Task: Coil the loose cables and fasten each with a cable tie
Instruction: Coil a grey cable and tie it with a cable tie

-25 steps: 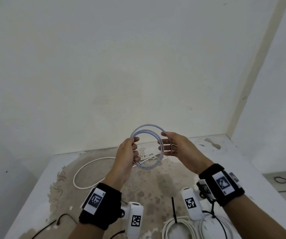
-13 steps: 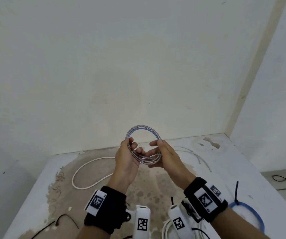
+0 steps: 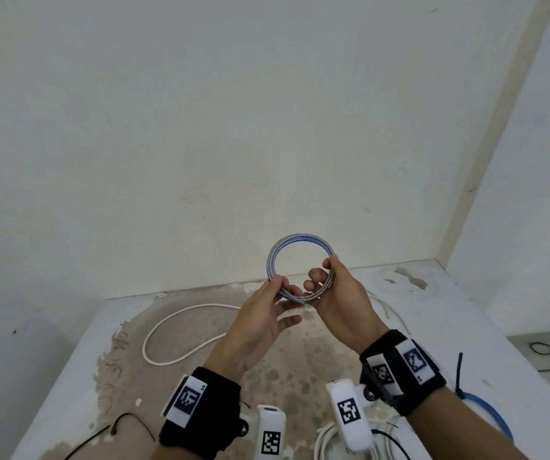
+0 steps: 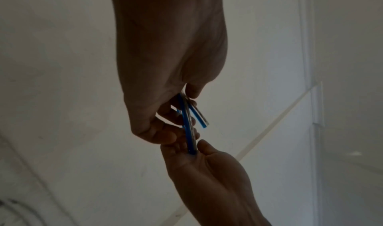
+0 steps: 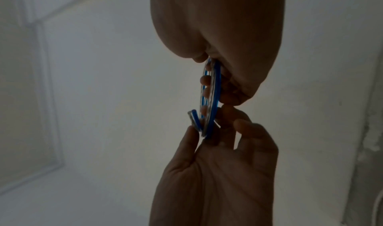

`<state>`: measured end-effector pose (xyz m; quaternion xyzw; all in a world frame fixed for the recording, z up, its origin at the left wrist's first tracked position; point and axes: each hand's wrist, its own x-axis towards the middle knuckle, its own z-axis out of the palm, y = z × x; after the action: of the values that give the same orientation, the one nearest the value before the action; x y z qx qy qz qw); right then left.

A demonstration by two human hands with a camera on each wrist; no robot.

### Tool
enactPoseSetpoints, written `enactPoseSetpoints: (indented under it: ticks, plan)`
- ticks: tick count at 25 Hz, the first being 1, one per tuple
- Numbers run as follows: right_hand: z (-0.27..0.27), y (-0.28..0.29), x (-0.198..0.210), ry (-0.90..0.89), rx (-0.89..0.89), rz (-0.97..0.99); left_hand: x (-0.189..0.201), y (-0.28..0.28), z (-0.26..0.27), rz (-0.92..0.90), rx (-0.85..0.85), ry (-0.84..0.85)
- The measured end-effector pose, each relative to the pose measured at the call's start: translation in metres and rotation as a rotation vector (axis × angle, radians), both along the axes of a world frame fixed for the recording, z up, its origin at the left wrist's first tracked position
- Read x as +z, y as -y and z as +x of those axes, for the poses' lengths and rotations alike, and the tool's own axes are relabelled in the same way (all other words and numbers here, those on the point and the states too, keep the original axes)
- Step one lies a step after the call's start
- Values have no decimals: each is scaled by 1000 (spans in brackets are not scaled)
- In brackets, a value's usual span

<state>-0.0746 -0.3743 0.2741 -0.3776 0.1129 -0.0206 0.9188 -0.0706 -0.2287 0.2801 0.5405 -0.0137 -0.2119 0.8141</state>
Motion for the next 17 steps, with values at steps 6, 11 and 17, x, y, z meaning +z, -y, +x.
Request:
enactPoseSetpoints:
  ticks: [6,11,17]
  plan:
    - [-7,-8,1,-20,36,-116,2,7,-1,-7,92,28]
    - [-10,-2,-5,11,143,-533,5,-3,4,144,92,89]
    - [-12,14,0,97,262,-532,10,-5,7,184,118,117]
